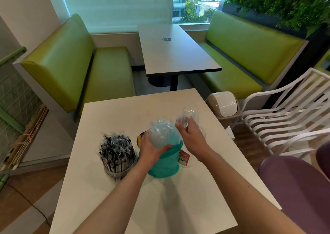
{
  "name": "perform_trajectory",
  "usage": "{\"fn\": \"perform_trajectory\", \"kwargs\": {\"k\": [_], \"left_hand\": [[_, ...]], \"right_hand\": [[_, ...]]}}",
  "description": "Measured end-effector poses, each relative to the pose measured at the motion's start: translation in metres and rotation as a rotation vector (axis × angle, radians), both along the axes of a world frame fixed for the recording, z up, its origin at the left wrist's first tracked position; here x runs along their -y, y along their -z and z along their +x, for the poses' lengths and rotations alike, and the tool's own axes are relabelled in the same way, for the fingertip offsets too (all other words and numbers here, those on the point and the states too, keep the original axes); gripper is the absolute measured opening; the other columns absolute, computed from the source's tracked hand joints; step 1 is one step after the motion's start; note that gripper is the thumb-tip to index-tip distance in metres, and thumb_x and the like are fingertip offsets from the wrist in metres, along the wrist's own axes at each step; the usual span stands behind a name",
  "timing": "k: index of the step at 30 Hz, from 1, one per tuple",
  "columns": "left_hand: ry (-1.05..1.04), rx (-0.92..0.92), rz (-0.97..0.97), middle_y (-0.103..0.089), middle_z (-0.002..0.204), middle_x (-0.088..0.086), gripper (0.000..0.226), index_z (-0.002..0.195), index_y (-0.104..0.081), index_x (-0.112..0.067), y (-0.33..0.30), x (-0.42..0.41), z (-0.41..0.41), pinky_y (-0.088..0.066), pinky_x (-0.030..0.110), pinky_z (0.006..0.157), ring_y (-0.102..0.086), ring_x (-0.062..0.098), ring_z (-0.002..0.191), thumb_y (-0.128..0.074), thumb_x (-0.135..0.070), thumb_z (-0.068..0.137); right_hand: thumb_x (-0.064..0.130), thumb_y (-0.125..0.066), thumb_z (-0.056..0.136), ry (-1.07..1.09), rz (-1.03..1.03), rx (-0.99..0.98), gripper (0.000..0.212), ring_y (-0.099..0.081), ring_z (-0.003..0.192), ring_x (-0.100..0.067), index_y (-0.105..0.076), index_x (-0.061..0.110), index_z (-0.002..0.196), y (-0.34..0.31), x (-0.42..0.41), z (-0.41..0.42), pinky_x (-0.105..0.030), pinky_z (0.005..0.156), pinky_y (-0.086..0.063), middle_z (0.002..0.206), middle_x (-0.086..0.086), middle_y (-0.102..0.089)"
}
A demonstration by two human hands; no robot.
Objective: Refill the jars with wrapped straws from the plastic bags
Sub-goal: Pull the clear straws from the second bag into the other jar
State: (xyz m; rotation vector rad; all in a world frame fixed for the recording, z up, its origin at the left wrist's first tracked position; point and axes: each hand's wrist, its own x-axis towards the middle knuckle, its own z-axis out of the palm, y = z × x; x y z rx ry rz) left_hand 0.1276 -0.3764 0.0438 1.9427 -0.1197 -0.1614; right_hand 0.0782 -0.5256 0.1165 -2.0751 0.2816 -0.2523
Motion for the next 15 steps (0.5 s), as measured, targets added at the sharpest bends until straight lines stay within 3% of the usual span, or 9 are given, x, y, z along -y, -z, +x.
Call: {"fn": "perform_trajectory", "kwargs": {"k": [5, 9, 12, 15], "left_hand": [[-0.01, -0.009, 0.024, -0.045, 0.131, -0.001, 0.102, 0.14, -0.037, -0.019, 0.0, 0.001, 0.001, -0.043, 0.044, 0.104, -0.044, 0.02, 0.123, -0.092, -0.041, 0.057], [-0.03, -0.004, 0.02, -0.046, 0.13, -0.001, 0.1, 0.14, -0.037, -0.019, 0.0, 0.003, 0.001, -0.044, 0.042, 0.102, -0.045, 0.019, 0.121, -0.092, -0.039, 0.059], [-0.052, -0.001, 0.015, -0.047, 0.127, -0.002, 0.098, 0.139, -0.039, -0.018, -0.002, 0.005, 0.001, -0.045, 0.042, 0.101, -0.046, 0.02, 0.12, -0.092, -0.038, 0.059], [-0.074, 0.011, 0.021, -0.047, 0.123, -0.003, 0.093, 0.136, -0.04, -0.018, -0.002, 0.006, 0.001, -0.046, 0.037, 0.095, -0.046, 0.019, 0.118, -0.092, -0.035, 0.06]], "right_hand": [[0.039, -0.045, 0.1, 0.058, 0.023, 0.137, 0.026, -0.06, 0.097, -0.006, -0.051, 0.019, 0.114, -0.033, 0.012, 0.003, -0.02, 0.079, -0.045, 0.105, 0.008, -0.067], [0.034, -0.047, 0.1, 0.153, 0.084, 0.264, 0.024, -0.063, 0.095, -0.006, -0.051, 0.016, 0.114, -0.059, 0.024, 0.009, -0.014, 0.074, -0.043, 0.099, 0.006, -0.07], [0.037, -0.048, 0.1, 0.238, 0.102, 0.345, 0.023, -0.063, 0.089, -0.002, -0.051, 0.019, 0.113, -0.079, 0.035, 0.012, -0.017, 0.071, -0.045, 0.094, 0.008, -0.07], [0.041, -0.048, 0.099, 0.333, 0.069, 0.399, 0.028, -0.066, 0.087, -0.009, -0.051, 0.017, 0.113, -0.088, 0.047, 0.013, -0.031, 0.075, -0.051, 0.092, 0.007, -0.071]]}}
